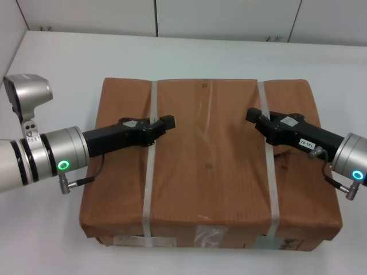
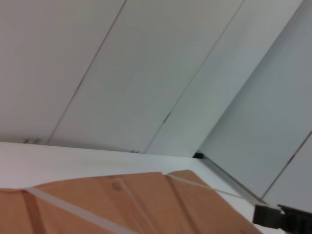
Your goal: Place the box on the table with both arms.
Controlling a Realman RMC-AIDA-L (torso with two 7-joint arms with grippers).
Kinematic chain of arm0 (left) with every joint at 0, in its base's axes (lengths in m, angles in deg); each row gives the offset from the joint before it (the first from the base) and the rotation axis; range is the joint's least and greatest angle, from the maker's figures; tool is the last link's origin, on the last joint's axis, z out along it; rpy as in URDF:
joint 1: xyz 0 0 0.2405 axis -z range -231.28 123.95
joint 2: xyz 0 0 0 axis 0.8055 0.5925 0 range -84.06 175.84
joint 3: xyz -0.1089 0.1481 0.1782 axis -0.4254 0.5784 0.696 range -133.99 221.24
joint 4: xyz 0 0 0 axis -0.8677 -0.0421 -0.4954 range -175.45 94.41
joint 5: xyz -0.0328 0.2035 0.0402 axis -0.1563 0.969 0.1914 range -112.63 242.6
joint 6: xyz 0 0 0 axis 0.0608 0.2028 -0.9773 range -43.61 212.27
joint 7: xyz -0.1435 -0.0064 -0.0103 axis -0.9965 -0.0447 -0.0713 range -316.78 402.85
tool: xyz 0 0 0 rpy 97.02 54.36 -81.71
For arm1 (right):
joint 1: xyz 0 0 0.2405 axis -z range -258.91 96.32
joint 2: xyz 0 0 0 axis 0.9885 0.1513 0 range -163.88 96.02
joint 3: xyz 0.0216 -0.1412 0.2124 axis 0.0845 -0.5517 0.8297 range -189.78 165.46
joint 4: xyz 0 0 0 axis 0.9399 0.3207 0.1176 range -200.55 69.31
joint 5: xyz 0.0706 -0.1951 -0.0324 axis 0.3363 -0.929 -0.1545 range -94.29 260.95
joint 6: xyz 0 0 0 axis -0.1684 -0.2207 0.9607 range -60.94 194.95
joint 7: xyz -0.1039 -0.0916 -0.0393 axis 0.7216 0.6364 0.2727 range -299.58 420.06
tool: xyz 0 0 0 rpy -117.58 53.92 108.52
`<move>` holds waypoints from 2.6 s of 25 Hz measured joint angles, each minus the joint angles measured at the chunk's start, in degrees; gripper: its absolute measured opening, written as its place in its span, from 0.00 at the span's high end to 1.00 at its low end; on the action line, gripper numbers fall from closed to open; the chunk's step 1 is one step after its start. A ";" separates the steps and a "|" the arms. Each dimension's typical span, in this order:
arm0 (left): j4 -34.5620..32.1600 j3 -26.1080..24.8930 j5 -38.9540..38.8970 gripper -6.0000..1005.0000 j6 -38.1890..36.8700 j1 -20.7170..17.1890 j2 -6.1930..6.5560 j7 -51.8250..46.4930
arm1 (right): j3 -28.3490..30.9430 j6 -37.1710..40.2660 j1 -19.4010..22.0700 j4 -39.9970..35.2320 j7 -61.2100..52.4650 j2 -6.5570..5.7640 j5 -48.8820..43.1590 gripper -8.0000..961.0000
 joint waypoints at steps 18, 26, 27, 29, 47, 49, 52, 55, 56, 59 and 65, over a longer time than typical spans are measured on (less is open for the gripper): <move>-1.01 0.56 0.11 0.96 17.02 1.07 -1.55 4.25 | -0.36 -19.78 -4.85 5.90 5.14 0.01 -0.26 0.96; -2.20 0.61 0.93 0.96 20.67 1.44 -1.72 5.90 | -0.57 -23.17 -5.42 7.58 5.18 0.00 -0.38 0.96; -2.43 0.61 0.94 0.96 20.97 1.44 -1.74 6.07 | -0.53 -23.22 -5.46 7.73 5.19 -0.01 -0.38 0.96; -2.86 0.61 0.96 0.96 21.64 1.41 -1.74 6.36 | -0.37 -23.24 -5.46 8.01 5.22 0.00 -0.38 0.96; -3.28 0.09 0.43 0.77 22.22 0.65 -1.77 8.55 | -0.49 -23.05 -4.73 8.22 5.01 0.00 -0.47 0.86; -3.29 0.11 0.42 0.70 22.27 0.31 -1.77 8.57 | -0.33 -23.06 -4.31 8.26 4.69 0.00 -0.43 0.84; -3.30 0.16 0.42 0.60 22.34 -0.12 -1.73 8.39 | -0.12 -23.06 -3.54 8.26 4.50 0.00 -0.16 0.75; -3.29 0.22 0.42 0.48 22.37 -0.33 -1.72 8.34 | 0.11 -23.07 -3.05 8.26 4.42 0.00 0.01 0.66; -3.29 0.24 0.42 0.44 22.38 -0.37 -1.71 8.34 | 0.24 -23.09 -2.95 8.25 4.39 0.00 0.02 0.63; -3.29 0.26 0.43 0.35 22.41 -0.47 -1.65 8.31 | 0.53 -23.13 -2.75 8.19 4.18 0.01 0.02 0.52; -3.29 0.09 0.43 0.31 21.90 -0.60 -1.56 8.32 | 0.76 -23.19 -1.72 7.81 3.78 0.01 0.08 0.27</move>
